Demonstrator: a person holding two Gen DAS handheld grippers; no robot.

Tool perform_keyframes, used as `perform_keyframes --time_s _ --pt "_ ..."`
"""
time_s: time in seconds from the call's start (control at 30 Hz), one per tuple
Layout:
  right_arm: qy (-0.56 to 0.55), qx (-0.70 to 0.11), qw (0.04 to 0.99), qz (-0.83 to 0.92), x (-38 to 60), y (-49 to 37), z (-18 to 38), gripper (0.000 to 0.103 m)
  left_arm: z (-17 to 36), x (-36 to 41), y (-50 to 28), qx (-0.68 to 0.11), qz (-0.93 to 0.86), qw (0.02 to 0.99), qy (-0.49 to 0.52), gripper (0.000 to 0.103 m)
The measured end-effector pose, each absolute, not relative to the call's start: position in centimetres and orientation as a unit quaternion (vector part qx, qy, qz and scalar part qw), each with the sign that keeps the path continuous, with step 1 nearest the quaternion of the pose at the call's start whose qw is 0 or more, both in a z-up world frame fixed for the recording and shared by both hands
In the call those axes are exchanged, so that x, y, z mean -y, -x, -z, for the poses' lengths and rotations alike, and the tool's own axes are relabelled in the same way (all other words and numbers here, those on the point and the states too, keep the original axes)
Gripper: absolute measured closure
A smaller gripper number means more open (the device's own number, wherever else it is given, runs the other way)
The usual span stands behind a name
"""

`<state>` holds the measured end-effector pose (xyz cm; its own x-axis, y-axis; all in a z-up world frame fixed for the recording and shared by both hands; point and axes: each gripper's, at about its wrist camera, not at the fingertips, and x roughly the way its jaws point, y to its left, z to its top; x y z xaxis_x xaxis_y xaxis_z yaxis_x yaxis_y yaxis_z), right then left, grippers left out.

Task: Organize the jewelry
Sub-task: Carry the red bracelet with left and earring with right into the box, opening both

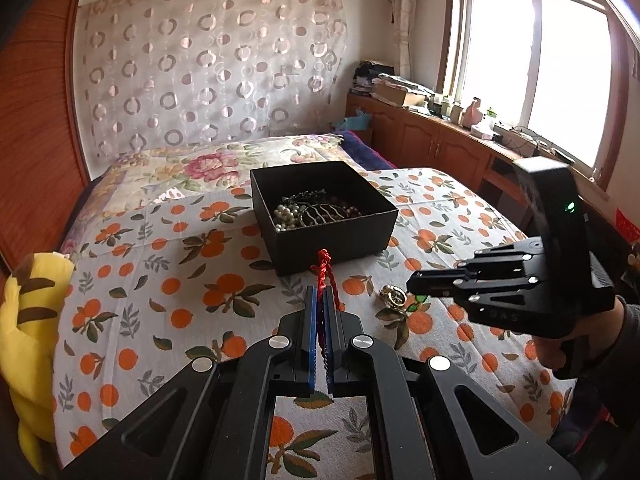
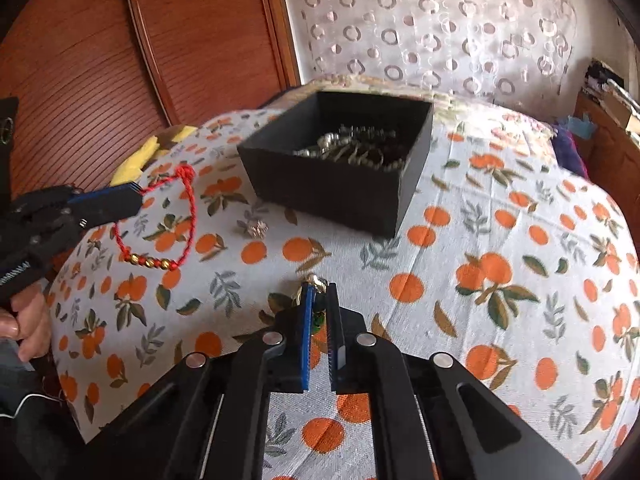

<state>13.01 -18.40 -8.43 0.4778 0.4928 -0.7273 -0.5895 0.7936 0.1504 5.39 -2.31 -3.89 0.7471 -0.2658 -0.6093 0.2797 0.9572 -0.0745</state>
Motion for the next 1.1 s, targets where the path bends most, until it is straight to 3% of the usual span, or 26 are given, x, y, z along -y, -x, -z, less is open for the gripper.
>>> perform_keyframes --time_s 0.47,0.8,1.1 --pt "0.060 -0.340 0.878 -0.330 19.2 -11.8 3.1 0.096 2.7 2.9 -6.1 -0.308 0.145 0.940 -0.014 0.101" --pt "0.103 -0.388 0.878 -0.263 20.6 -12.9 5.9 0.096 2.9 2.9 -6.3 -0.310 0.145 0.940 -0.012 0.101" --pt "0.093 -0.339 0.890 -0.291 19.8 -11.5 2.6 0.096 3.0 2.6 -6.3 -0.310 0.143 0.940 -0.010 0.101"
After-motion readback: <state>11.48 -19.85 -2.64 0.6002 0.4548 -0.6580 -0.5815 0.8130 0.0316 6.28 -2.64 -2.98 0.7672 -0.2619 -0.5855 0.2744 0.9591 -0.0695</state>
